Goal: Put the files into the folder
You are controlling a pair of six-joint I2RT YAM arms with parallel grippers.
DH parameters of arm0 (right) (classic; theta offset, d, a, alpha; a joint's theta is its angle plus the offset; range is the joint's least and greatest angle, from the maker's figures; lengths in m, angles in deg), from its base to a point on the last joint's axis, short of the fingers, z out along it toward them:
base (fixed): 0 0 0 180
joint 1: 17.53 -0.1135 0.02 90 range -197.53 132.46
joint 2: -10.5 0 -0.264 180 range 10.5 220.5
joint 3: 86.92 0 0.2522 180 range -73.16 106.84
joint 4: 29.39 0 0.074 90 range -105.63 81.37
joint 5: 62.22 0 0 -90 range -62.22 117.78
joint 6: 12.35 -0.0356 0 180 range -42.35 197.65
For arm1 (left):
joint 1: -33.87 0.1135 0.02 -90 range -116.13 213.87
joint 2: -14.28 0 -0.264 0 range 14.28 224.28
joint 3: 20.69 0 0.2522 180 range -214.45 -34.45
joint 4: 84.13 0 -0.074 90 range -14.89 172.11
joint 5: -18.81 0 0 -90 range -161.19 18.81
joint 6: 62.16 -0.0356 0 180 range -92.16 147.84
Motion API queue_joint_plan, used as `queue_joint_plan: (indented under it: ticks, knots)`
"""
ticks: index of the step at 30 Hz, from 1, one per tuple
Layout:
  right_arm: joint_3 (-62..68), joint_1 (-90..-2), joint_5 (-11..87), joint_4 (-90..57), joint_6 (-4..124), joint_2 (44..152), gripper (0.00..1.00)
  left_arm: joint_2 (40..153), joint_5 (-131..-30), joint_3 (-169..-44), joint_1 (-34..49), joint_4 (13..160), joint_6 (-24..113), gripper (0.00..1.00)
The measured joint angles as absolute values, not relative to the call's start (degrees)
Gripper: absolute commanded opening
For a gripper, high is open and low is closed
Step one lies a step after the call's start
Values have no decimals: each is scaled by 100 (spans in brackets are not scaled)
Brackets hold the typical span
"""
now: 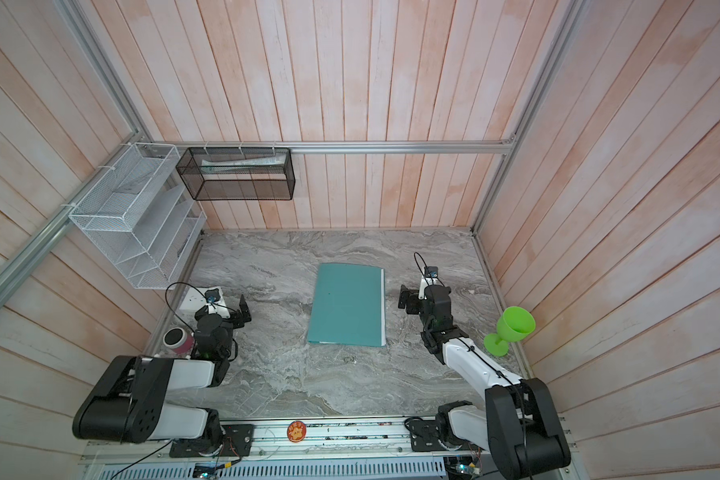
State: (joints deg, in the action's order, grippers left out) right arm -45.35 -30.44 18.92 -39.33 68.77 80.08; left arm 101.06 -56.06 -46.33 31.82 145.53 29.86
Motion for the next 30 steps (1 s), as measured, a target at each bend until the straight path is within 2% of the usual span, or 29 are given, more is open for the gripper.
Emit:
queue_joint_plan:
  ticks: [4, 9, 15, 18, 24, 30]
  knots:
    - [-4673, -2804, 1523, -4174, 6995, 8019, 98, 10281, -5925, -4648, 3355, 14826, 3021, 100]
    - [-5224, -2030, 1385, -5015, 7124, 8196, 98, 10273, -6073, -4930, 3353, 14844, 3043, 100]
    - [-5927, -1667, 1610, -6672, 7222, 9007, 98, 10270, -6091, -4963, 3353, 14780, 3048, 100]
    - [-6113, -1667, 1739, -8080, 7344, 9848, 98, 10270, -6095, -4963, 3353, 14758, 3048, 100]
    - [-6137, -1682, 1783, -8667, 7456, 9912, 98, 10270, -6113, -4967, 3353, 14728, 3050, 100]
    - [-6048, -1687, 1826, -8608, 7473, 9857, 98, 10270, -6235, -5029, 3414, 14612, 3072, 100]
